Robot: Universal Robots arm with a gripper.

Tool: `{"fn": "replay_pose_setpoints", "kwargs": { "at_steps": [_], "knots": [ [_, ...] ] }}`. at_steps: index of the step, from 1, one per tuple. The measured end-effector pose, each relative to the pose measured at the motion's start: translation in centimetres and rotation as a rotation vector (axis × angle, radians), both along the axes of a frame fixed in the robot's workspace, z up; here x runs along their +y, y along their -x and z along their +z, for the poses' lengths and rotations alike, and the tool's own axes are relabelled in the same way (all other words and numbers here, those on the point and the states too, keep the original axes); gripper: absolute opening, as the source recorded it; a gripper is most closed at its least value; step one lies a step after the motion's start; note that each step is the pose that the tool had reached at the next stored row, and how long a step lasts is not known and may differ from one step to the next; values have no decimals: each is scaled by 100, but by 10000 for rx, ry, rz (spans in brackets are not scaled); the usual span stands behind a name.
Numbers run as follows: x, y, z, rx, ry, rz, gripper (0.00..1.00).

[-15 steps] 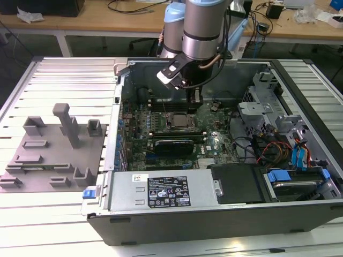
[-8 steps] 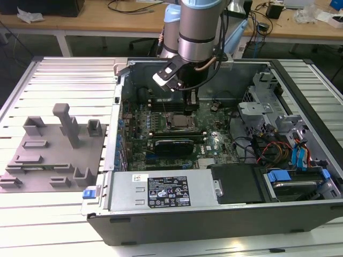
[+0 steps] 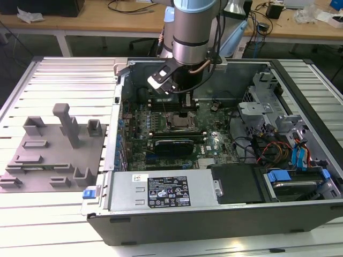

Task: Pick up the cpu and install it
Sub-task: 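Close the cpu cover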

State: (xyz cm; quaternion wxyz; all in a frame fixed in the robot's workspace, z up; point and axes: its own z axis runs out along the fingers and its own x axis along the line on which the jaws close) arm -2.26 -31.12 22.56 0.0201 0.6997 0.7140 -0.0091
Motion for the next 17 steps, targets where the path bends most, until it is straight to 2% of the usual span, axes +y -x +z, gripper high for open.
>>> {"fn": "replay_pose_setpoints", "kwargs": {
  "at_steps": [4, 9, 11, 17],
  "knots": [
    [0, 0, 0, 1, 36, 646, 11],
    [0, 0, -2, -1, 80, 1992, 11],
    [0, 0, -3, -2, 104, 2798, 11],
    [0, 0, -3, -6, 131, 4254, 11]
  ]
}}
